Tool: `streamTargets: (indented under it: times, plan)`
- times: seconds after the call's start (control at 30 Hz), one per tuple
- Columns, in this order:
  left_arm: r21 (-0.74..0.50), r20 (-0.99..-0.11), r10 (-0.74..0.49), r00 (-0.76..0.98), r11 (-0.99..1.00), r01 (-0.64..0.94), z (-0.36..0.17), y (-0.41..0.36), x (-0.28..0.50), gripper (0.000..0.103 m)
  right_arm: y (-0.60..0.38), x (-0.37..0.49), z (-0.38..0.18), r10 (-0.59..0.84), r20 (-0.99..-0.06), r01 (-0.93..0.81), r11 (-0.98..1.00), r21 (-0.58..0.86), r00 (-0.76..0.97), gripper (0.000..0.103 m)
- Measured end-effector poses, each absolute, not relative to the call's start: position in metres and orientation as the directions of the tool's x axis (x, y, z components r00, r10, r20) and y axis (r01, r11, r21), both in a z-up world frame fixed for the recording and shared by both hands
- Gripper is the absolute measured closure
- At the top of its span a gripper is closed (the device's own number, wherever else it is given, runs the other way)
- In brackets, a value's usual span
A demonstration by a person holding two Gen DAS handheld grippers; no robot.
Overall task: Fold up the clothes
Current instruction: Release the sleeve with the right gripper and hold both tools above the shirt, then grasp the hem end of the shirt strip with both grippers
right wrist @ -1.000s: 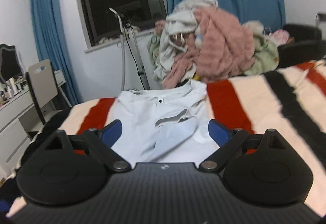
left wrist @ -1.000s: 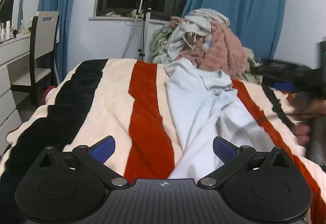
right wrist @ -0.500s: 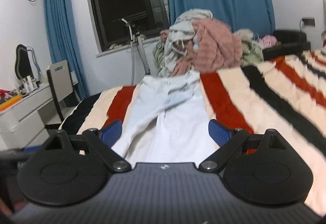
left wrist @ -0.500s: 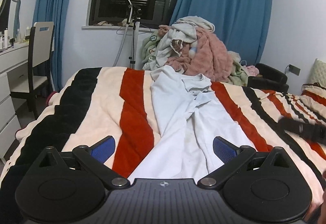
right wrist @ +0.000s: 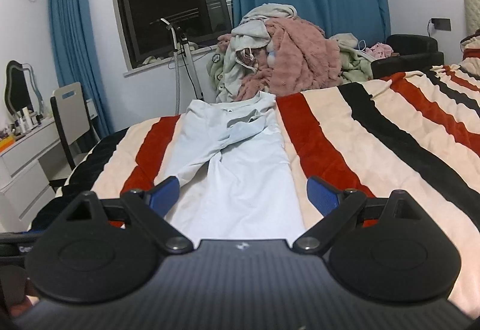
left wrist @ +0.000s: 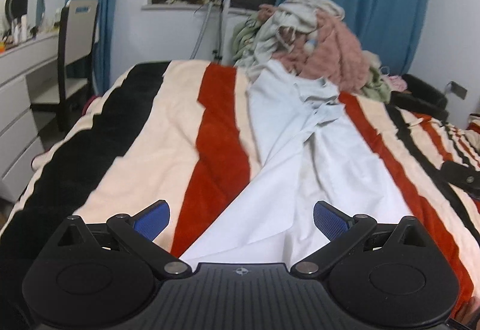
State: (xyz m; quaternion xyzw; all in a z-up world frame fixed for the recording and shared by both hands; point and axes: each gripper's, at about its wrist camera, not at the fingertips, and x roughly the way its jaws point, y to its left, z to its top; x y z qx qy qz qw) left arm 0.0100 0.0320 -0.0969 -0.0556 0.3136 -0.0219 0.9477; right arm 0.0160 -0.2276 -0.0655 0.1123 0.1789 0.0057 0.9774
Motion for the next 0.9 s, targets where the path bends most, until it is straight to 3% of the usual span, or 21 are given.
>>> streamTargets:
  times: [0.17, 0.5, 0.73, 0.83, 0.9]
  plan:
    - [-0.133, -0.63, -0.055, 0.774, 0.99, -0.038, -0.102, 0.038, 0.016, 0.0, -0.231, 0.015, -0.066, 0.068, -0.346, 0.012, 0.974, 0.226, 0.936, 0.01]
    - [-0.36, -0.729, -0.083, 0.68, 0.891, -0.278, -0.117, 0.097, 0.021, 0.002, -0.269, 0.008, -0.064, 0.077, -0.392, 0.071, 0.934, 0.351, 0.917, 0.01]
    - [-0.431, -0.755, -0.103, 0.647, 0.822, -0.372, -0.132, 0.123, 0.022, 0.008, -0.29, 0.012, -0.073, 0.089, -0.435, 0.127, 0.887, 0.444, 0.896, 0.01]
    - [-0.39, -0.791, -0.077, 0.607, 0.827, -0.404, -0.14, 0.125, 0.024, 0.016, -0.288, 0.015, -0.077, 0.094, -0.452, 0.131, 0.888, 0.441, 0.887, 0.01]
    - [-0.378, -0.799, -0.061, 0.598, 0.824, -0.422, -0.143, 0.127, 0.023, 0.028, -0.286, 0.016, -0.079, 0.098, -0.459, 0.131, 0.888, 0.441, 0.883, 0.01]
